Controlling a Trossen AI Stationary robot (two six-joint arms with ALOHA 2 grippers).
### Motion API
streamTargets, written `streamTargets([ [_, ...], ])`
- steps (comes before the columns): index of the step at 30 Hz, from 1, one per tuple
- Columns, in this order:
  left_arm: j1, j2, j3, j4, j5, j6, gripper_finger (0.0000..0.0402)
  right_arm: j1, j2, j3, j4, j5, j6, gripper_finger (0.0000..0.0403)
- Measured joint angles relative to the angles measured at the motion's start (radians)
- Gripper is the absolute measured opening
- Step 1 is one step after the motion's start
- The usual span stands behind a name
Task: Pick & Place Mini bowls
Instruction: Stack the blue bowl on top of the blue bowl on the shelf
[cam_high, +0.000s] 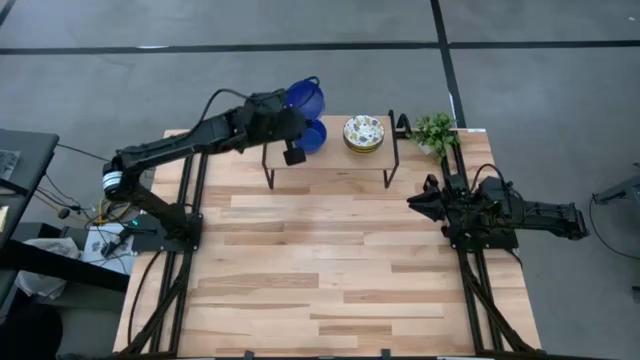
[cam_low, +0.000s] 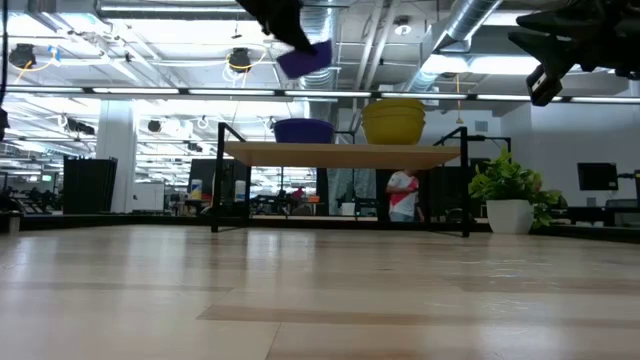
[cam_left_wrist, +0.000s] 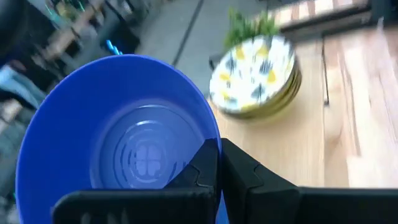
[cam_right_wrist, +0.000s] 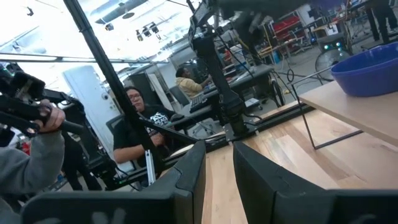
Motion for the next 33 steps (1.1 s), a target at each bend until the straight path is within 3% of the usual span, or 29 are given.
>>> streamTargets([
  [5, 0.043, 0.091, 0.082, -0.163, 0.005, -0.027, 0.0006, -0.001, 0.000, 0.000, 0.000, 0.001, 0.000, 0.0072],
  [12, 0.050, 0.162, 0.122, -0.210, 0.075, -0.035, 0.0006, -0.001, 0.000, 0.000, 0.000, 0.002, 0.000, 0.0072],
  [33, 0.046, 0.163, 0.121, -0.335, 0.154, -0.031, 0.0006, -0.001, 0.000, 0.000, 0.000, 0.003, 0.000, 0.0072],
])
